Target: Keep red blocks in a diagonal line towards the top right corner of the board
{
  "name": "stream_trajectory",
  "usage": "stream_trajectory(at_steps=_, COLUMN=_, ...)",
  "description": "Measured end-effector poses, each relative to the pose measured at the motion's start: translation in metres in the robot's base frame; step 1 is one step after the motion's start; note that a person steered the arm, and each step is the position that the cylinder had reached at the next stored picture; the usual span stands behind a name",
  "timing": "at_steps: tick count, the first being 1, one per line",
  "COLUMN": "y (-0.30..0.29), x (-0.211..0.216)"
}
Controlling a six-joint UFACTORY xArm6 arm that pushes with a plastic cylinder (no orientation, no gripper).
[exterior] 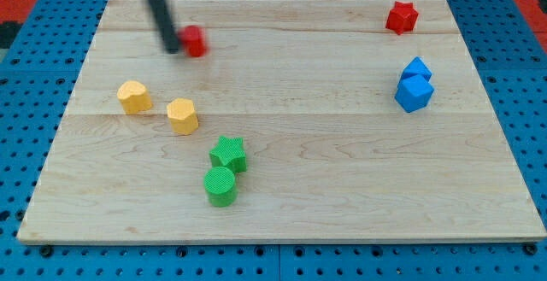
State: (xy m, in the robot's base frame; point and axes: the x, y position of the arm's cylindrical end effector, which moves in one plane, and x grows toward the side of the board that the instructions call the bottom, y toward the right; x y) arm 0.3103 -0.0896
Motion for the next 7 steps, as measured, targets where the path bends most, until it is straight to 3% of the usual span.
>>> stream_trajectory(at_steps=1, y=0.128, x=-0.024)
stream_trajectory(at_steps=2, y=0.158, x=-0.041)
stream_trajectory(at_steps=3, y=0.096, x=-0.034)
stream_trajectory(at_steps=4, y=0.123, x=-0.064)
stream_trajectory(at_steps=5, y=0.221, x=-0.076)
stream_trajectory(at_steps=7, y=0.191, x=-0.118)
